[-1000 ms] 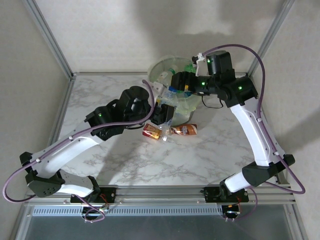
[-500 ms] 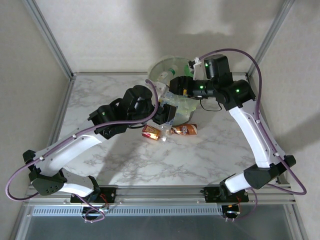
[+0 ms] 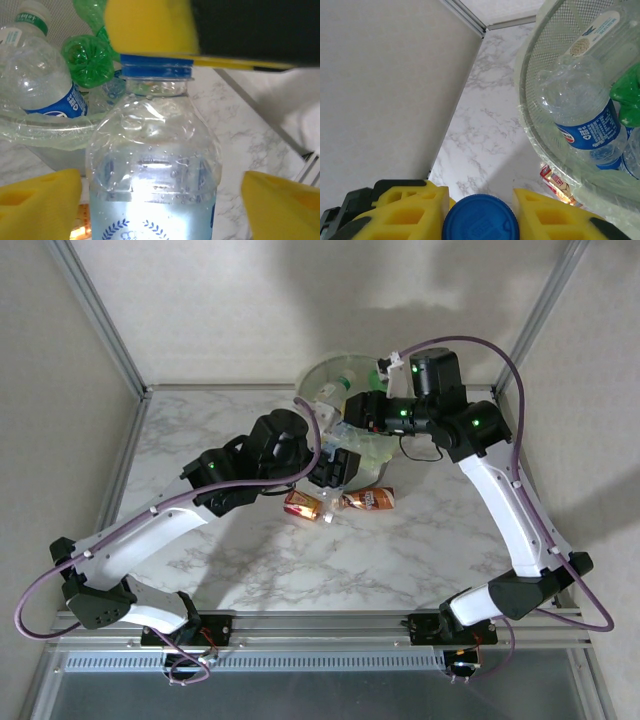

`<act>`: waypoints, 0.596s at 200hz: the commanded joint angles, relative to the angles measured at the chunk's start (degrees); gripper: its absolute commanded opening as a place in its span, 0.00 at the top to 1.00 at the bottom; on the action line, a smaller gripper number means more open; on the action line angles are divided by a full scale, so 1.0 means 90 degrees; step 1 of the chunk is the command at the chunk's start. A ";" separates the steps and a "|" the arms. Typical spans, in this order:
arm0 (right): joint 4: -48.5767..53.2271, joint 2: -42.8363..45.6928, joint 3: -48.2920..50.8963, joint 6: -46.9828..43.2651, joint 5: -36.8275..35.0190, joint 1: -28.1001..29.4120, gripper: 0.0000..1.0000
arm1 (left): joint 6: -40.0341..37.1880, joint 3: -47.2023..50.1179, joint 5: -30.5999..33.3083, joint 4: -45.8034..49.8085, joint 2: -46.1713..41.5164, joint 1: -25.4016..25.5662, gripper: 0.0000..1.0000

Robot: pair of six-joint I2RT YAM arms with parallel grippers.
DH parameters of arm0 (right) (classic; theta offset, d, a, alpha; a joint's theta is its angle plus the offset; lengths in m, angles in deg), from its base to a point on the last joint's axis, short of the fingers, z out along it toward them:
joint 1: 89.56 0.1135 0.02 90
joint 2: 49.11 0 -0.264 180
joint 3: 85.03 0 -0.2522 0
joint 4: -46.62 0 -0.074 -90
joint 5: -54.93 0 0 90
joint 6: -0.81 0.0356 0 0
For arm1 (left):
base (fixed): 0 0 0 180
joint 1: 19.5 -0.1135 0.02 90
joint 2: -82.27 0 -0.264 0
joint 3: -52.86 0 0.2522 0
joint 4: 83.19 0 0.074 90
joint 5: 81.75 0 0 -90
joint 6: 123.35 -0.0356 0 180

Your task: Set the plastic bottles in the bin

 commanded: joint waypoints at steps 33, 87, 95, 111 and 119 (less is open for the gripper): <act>-0.0911 -0.0032 -0.0514 0.0672 -0.0216 -0.0554 0.75 | 0.0798 0.0006 0.1010 -0.0726 -0.0577 -0.0605 0.00; -0.2800 -0.0473 -0.0509 0.2039 -0.0451 -0.1343 0.74 | 0.1864 0.0273 0.1455 -0.0596 -0.1413 -0.1903 0.00; -0.3155 -0.0568 -0.0422 0.2234 -0.0481 -0.1386 0.74 | 0.1908 0.0438 0.1423 -0.0607 -0.1488 -0.1972 0.00; -0.3604 -0.0884 -0.0482 0.2478 -0.0652 -0.1399 0.73 | 0.2087 0.0821 0.1364 -0.0638 -0.1590 -0.2055 0.00; -0.3607 -0.1116 -0.0668 0.2466 -0.0773 -0.1394 0.73 | 0.2207 0.1027 0.1312 -0.0664 -0.1630 -0.2076 0.00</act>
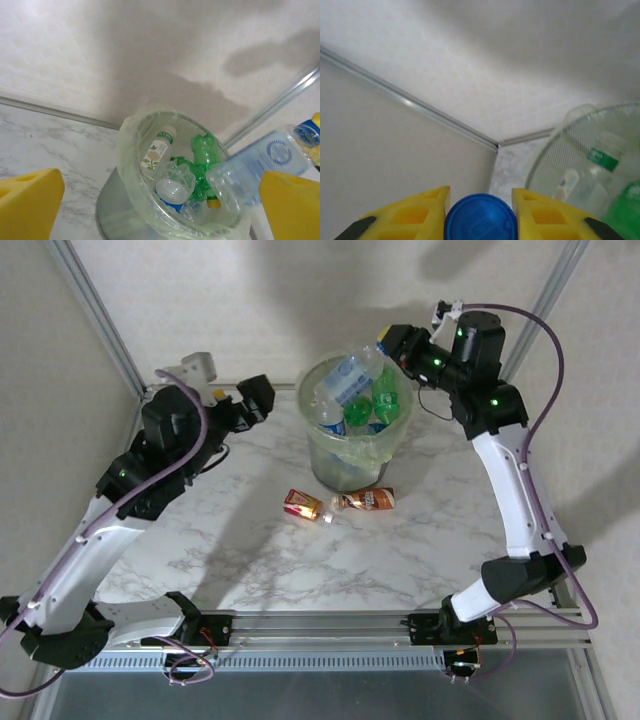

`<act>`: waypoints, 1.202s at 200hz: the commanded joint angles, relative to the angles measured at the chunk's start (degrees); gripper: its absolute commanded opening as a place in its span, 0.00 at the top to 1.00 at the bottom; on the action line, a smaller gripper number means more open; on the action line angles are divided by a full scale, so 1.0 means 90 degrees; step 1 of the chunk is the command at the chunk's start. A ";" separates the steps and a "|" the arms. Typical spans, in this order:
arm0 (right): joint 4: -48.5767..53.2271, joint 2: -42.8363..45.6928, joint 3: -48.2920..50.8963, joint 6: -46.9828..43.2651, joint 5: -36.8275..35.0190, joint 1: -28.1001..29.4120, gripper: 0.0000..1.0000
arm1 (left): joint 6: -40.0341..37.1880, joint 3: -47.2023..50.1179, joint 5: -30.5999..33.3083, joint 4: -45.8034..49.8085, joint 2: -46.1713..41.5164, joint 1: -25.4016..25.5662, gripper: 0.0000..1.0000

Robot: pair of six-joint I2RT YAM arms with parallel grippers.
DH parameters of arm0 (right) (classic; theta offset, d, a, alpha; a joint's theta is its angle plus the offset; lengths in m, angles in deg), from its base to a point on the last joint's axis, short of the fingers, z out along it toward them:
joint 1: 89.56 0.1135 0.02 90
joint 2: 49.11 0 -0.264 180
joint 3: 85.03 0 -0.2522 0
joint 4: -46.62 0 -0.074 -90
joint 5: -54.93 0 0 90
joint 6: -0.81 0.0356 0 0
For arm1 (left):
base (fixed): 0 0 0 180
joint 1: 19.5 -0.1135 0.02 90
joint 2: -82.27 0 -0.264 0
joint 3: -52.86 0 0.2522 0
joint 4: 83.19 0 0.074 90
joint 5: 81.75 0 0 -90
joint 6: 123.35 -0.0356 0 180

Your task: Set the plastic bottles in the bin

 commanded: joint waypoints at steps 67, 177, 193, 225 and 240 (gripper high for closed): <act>-0.0295 -0.2318 -0.1843 0.0254 -0.0280 -0.0049 0.74 | 0.1579 0.2210 -0.0419 -0.0063 -0.0172 -0.0861 0.02; 0.0746 -0.1948 -0.1237 -0.0285 -0.1190 -0.0149 0.18 | 0.1396 0.2513 -0.1132 0.0011 0.0491 -0.1591 0.03; 0.0957 -0.1827 -0.1332 -0.0453 -0.1392 -0.0151 0.19 | 0.1486 0.2671 -0.1175 -0.0078 0.0491 -0.1587 0.04; 0.1088 -0.1580 -0.1345 -0.0774 -0.1465 -0.0001 0.20 | 0.1998 0.3269 -0.1524 -0.0486 0.0651 -0.1572 0.08; 0.1155 -0.1686 -0.1580 -0.1074 -0.1245 0.0177 0.29 | 0.2343 0.3522 -0.1688 -0.0627 0.0801 -0.1572 0.11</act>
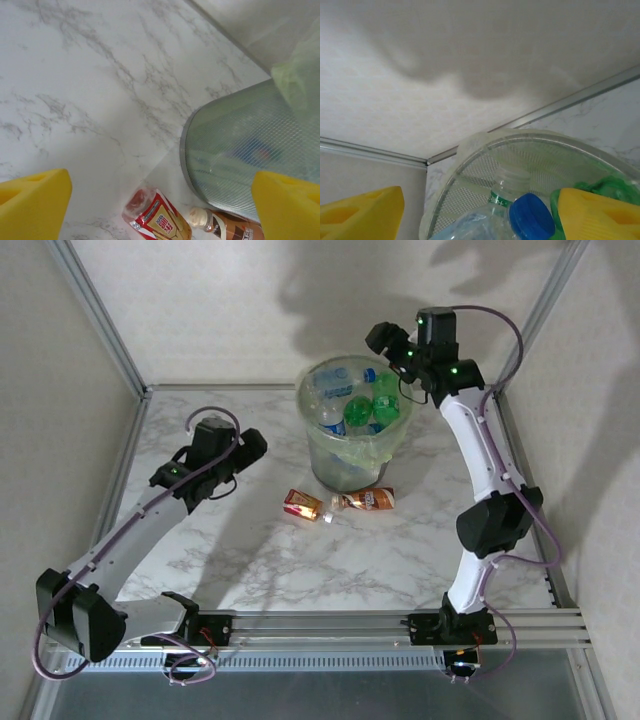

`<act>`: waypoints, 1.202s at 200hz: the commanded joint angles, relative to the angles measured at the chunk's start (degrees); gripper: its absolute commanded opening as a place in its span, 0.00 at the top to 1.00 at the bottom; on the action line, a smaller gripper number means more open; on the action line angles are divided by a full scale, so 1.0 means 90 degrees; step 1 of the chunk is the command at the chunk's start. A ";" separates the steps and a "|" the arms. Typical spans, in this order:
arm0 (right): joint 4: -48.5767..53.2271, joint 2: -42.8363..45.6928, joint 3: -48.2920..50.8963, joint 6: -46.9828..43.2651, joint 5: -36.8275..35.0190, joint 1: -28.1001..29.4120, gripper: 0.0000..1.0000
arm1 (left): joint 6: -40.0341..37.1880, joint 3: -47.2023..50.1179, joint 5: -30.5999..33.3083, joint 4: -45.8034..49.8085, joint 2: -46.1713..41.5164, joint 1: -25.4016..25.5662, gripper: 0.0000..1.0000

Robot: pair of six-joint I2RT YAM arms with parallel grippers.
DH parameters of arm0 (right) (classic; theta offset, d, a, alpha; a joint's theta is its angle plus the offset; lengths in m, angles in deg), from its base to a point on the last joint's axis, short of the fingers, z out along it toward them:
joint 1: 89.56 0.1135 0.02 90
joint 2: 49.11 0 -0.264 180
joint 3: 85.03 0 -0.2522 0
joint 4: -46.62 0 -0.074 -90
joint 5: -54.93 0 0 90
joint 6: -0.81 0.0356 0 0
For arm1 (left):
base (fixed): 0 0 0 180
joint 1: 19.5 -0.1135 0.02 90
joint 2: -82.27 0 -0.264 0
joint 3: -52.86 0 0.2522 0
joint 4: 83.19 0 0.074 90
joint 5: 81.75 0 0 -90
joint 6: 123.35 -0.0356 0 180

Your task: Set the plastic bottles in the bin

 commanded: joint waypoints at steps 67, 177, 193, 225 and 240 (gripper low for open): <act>0.0678 -0.1121 -0.1816 -0.1421 0.0513 0.1008 0.53 | 0.1232 0.0608 -0.0554 -0.0580 0.0517 0.0040 0.16; 0.0915 -0.1096 -0.1674 -0.1589 0.0026 0.1208 0.55 | 0.2592 0.0755 -0.0597 -0.0666 0.1134 0.0741 0.14; 0.0965 -0.0886 -0.1872 -0.1580 0.0087 0.1215 0.48 | 0.2700 0.0713 -0.0594 -0.0713 0.1253 0.0802 0.13; 0.0847 0.0106 -0.1335 -0.1649 0.0104 0.1299 0.33 | 0.2911 0.0667 -0.0543 -0.0676 0.1371 0.0870 0.11; 0.0651 0.0786 -0.0634 -0.1729 0.0029 0.1419 0.31 | 0.2921 0.0536 -0.0433 -0.0448 0.1456 0.0962 0.11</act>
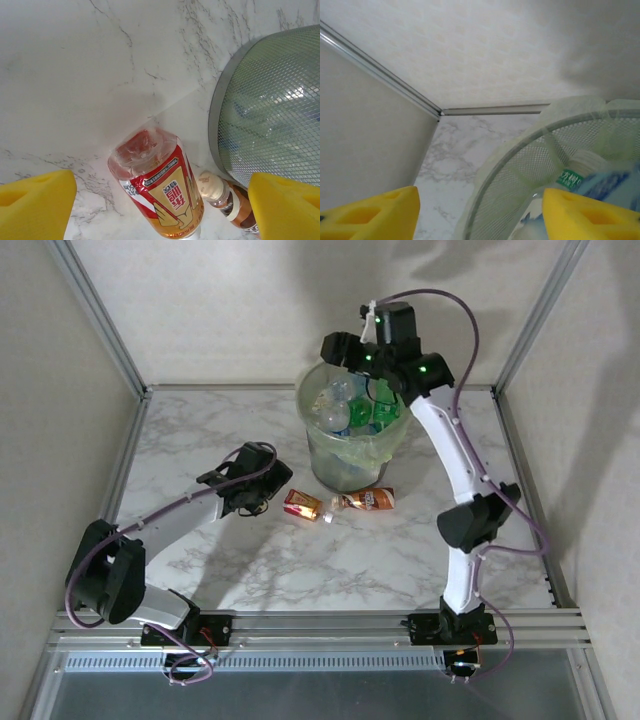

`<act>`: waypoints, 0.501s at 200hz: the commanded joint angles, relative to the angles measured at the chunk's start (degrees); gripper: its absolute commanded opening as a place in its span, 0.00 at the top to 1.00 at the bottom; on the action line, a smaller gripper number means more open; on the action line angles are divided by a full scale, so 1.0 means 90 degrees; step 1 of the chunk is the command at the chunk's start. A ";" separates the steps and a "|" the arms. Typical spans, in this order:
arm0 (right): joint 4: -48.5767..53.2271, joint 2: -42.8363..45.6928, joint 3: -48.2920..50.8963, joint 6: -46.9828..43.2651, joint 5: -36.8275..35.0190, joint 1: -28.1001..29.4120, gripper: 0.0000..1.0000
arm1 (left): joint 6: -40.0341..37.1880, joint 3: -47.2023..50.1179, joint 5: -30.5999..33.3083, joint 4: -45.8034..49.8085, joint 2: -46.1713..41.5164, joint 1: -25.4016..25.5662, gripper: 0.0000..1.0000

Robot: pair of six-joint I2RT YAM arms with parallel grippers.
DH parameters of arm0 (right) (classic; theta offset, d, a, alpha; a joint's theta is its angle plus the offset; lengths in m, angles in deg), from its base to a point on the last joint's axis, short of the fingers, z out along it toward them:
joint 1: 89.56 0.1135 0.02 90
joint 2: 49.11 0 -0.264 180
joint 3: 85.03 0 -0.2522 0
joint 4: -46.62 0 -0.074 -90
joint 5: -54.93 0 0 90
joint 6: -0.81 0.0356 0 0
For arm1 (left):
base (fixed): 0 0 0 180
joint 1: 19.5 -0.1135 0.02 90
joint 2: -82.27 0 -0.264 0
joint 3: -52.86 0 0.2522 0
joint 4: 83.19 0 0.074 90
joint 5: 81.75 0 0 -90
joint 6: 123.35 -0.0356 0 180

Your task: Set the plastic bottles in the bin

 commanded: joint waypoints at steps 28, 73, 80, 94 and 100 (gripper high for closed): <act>-0.0472 0.2498 0.2107 -0.0165 -0.0300 0.0388 0.28 | 0.0694 -0.0202 0.0207 0.0221 0.0293 0.0290 0.10; -0.0437 0.4078 0.3940 0.0044 -0.0563 0.0428 0.25 | 0.1022 -0.0450 0.0135 0.0164 0.0905 0.0611 0.10; -0.0415 0.4223 0.4076 0.0078 -0.0580 0.0429 0.24 | 0.1042 -0.0500 0.0121 0.0175 0.1009 0.0652 0.10; -0.0382 0.4530 0.4342 0.0137 -0.0643 0.0433 0.23 | 0.1108 -0.0543 0.0104 0.0094 0.1179 0.0674 0.10; -0.0371 0.4647 0.4437 0.0157 -0.0680 0.0428 0.23 | 0.1141 -0.0553 0.0087 0.0054 0.1245 0.0682 0.10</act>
